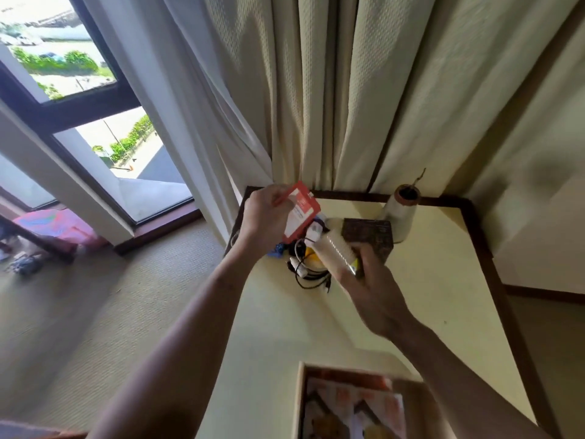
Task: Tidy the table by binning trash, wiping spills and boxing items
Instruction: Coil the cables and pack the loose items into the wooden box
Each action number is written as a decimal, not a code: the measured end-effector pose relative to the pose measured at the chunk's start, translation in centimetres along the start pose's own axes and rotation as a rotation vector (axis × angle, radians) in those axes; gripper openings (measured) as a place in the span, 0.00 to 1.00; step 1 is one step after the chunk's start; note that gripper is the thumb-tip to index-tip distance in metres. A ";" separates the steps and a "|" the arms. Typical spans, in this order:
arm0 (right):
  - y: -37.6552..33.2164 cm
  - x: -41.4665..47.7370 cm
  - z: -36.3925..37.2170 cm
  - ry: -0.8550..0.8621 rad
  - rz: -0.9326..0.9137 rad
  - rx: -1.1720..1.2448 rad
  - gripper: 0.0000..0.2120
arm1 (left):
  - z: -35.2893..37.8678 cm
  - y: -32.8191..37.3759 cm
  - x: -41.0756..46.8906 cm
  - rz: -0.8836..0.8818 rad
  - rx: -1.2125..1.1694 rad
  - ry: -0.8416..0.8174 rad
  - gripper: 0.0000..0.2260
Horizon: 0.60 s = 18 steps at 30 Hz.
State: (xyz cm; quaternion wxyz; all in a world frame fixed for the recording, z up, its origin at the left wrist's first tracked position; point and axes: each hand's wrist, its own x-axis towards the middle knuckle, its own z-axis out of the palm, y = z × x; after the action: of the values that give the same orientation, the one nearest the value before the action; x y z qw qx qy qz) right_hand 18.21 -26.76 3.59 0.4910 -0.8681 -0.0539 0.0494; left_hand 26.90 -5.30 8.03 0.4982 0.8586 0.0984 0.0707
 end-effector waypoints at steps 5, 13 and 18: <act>2.9 -10.6 -1.0 -0.375 0.025 -0.285 0.23 | -0.2 -0.5 -12.1 -0.130 -0.210 -0.049 0.03; 7.5 -18.4 2.7 -0.646 -0.091 -0.579 0.30 | 3.6 -5.3 -23.4 -0.353 -0.338 -0.053 0.06; 8.4 -17.9 2.7 -0.481 0.000 -0.268 0.20 | 4.6 -7.5 -25.9 -0.389 -0.307 -0.136 0.04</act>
State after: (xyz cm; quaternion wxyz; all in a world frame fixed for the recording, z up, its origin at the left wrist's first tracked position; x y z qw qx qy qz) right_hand 0.49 -31.31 -4.37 0.3450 -0.8886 -0.1749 0.2464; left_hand 2.00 -11.79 -1.37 0.6323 0.7406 0.2161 -0.0701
